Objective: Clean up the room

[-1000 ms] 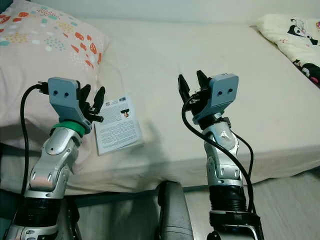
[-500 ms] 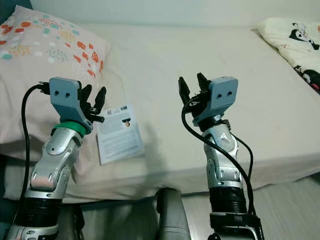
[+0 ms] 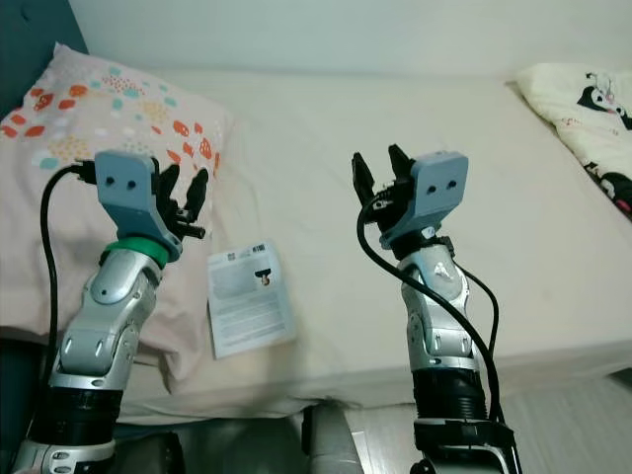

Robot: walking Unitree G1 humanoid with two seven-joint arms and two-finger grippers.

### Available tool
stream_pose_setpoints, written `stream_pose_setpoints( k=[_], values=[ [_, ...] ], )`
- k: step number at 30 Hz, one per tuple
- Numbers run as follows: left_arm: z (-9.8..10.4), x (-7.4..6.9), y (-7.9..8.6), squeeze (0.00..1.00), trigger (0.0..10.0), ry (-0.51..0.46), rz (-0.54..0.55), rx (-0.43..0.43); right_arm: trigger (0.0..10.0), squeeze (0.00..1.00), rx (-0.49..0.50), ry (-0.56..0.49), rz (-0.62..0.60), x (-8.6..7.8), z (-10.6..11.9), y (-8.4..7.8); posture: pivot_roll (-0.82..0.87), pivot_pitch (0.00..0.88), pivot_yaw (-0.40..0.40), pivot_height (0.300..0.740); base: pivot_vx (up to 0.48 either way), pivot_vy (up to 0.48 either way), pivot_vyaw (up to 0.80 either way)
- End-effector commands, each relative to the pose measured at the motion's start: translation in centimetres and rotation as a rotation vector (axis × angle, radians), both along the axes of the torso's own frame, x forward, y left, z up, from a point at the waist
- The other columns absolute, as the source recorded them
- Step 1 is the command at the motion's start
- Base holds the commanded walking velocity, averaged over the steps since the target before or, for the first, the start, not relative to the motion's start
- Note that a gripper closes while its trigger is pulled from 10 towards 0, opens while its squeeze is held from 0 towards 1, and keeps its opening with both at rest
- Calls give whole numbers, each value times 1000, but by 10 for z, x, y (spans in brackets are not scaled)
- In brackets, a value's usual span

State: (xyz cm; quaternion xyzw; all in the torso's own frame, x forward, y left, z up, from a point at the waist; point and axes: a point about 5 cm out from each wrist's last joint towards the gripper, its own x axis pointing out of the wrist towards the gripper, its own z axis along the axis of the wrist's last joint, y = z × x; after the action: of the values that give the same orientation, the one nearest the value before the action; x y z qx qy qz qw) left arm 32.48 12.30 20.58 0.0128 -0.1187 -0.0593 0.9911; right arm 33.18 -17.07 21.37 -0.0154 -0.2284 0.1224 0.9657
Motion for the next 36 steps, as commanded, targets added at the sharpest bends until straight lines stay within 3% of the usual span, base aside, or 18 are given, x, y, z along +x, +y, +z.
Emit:
stream_pose_setpoints(
  k=[1,23,36],
  values=[
    [-5,0,-3,0,10000,16,-12,4,10000,0,7,14,-14,-1,-5,-5,-100,0,-35,660,0,0,0],
    [-7,0,-5,0,10000,20,-24,11,10000,0,21,30,31,0,-10,3,-97,0,-34,740,0,0,0],
    [-13,-3,-4,0,10000,29,-25,41,10000,0,43,67,135,-3,-21,20,-86,0,-24,740,0,0,0]
  ],
)
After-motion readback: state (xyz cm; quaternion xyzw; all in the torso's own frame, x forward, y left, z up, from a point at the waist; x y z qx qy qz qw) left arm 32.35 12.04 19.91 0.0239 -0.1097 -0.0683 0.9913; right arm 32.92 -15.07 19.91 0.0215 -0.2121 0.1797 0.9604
